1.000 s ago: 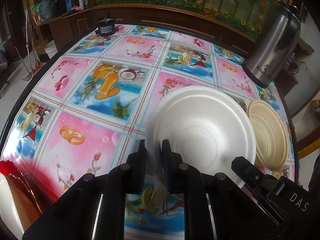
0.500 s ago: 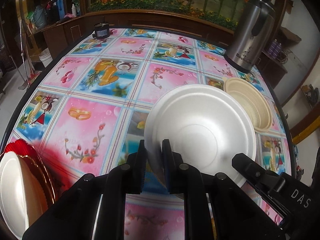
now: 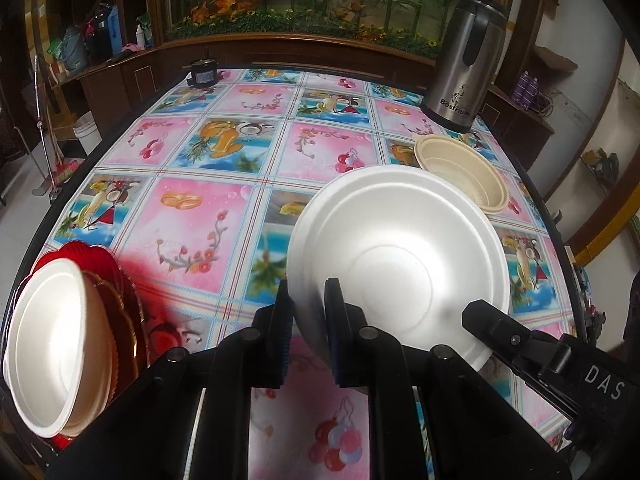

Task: Organize plates and bowls
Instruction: 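Lift the white bowl with the left tool and carry it to the plate stack, then lower the white bowl onto the white plate and open the left tool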

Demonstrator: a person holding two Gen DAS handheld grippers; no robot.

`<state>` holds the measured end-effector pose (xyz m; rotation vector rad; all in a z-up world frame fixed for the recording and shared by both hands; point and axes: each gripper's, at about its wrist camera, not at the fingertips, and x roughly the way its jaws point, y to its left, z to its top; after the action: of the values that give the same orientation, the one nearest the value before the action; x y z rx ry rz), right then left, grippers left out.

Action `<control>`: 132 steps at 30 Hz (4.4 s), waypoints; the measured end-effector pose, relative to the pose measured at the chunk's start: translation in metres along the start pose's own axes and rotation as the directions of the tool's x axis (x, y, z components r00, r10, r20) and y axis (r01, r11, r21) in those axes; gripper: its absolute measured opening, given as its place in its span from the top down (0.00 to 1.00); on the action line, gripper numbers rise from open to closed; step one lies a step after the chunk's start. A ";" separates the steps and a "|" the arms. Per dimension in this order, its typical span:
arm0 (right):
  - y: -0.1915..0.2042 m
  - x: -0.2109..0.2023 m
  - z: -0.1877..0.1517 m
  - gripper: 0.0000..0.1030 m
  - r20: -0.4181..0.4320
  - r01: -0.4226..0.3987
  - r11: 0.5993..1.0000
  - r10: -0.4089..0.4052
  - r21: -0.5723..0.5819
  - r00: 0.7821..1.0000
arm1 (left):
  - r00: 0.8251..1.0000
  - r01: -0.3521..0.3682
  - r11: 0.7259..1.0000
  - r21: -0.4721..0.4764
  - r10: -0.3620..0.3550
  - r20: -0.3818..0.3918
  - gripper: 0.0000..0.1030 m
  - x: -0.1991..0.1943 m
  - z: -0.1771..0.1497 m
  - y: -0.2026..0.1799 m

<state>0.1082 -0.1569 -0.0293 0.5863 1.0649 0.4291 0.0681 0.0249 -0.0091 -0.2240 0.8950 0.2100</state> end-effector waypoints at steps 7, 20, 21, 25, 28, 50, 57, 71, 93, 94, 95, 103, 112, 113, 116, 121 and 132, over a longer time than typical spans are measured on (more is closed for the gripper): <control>0.012 -0.013 -0.025 0.90 -0.002 -0.025 0.999 0.025 -0.039 1.000 | 1.000 -0.001 1.000 -0.019 0.002 0.026 0.87 -0.025 -0.015 0.021; 0.069 -0.015 -0.057 0.90 -0.030 -0.080 0.985 0.077 -0.156 0.997 | 0.995 -0.028 0.994 -0.106 0.038 0.094 0.87 -0.065 -0.027 0.078; 0.074 -0.014 -0.060 0.90 -0.033 -0.087 0.982 0.083 -0.166 0.996 | 0.994 -0.031 0.993 -0.115 0.042 0.100 0.87 -0.068 -0.028 0.083; 0.099 -0.011 -0.069 0.90 -0.048 -0.116 0.971 0.108 -0.210 0.993 | 0.990 -0.045 0.987 -0.155 0.065 0.129 0.87 -0.083 -0.029 0.107; 0.119 -0.009 -0.076 0.90 -0.061 -0.138 0.959 0.126 -0.247 0.990 | 0.984 -0.054 0.981 -0.187 0.084 0.157 0.87 -0.097 -0.029 0.127; 0.192 0.058 -0.129 0.91 -0.256 -0.227 0.903 0.137 -0.364 0.957 | 0.978 -0.162 0.928 -0.334 0.196 0.071 0.86 -0.080 -0.056 0.209; 0.192 0.068 -0.131 0.91 -0.285 -0.238 0.902 0.136 -0.361 0.949 | 0.977 -0.175 0.926 -0.335 0.206 0.060 0.86 -0.079 -0.058 0.211; 0.185 0.068 -0.129 0.91 -0.287 -0.237 0.906 0.137 -0.351 0.948 | 0.977 -0.182 0.930 -0.318 0.209 0.052 0.86 -0.078 -0.058 0.207; 0.182 0.071 -0.130 0.91 -0.299 -0.240 0.907 0.136 -0.347 0.945 | 0.978 -0.181 0.930 -0.321 0.204 0.038 0.86 -0.076 -0.060 0.211; 0.183 0.071 -0.130 0.91 -0.299 -0.240 0.907 0.136 -0.346 0.945 | 0.979 -0.179 0.930 -0.322 0.202 0.038 0.86 -0.076 -0.061 0.212; 0.183 0.071 -0.130 0.91 -0.299 -0.240 0.907 0.136 -0.346 0.945 | 0.979 -0.179 0.930 -0.322 0.202 0.038 0.86 -0.076 -0.060 0.212; 0.183 0.071 -0.133 0.91 -0.294 -0.231 0.907 0.127 -0.353 0.947 | 0.982 -0.164 0.931 -0.326 0.184 0.033 0.86 -0.074 -0.062 0.210; 0.183 0.075 -0.134 0.91 -0.302 -0.225 0.909 0.117 -0.351 0.946 | 0.984 -0.163 0.929 -0.332 0.179 0.018 0.86 -0.067 -0.064 0.209; 0.183 0.075 -0.134 0.91 -0.302 -0.222 0.910 0.115 -0.350 0.946 | 0.984 -0.162 0.928 -0.335 0.177 0.016 0.86 -0.067 -0.064 0.210; 0.182 0.079 -0.134 0.91 -0.308 -0.216 0.913 0.107 -0.345 0.945 | 0.985 -0.163 0.927 -0.339 0.175 0.005 0.86 -0.063 -0.065 0.213; 0.179 0.084 -0.134 0.90 -0.310 -0.204 0.918 0.095 -0.341 0.946 | 0.985 -0.162 0.924 -0.346 0.173 0.003 0.86 -0.061 -0.066 0.214; 0.179 0.084 -0.132 0.83 -0.305 -0.197 0.924 0.094 -0.328 0.948 | 0.984 -0.158 0.916 -0.368 0.177 0.018 0.60 -0.070 -0.066 0.218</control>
<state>0.0165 0.0618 -0.0200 0.2851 1.1847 0.8398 -0.0827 0.2086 -0.0163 -0.4876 0.8199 0.5427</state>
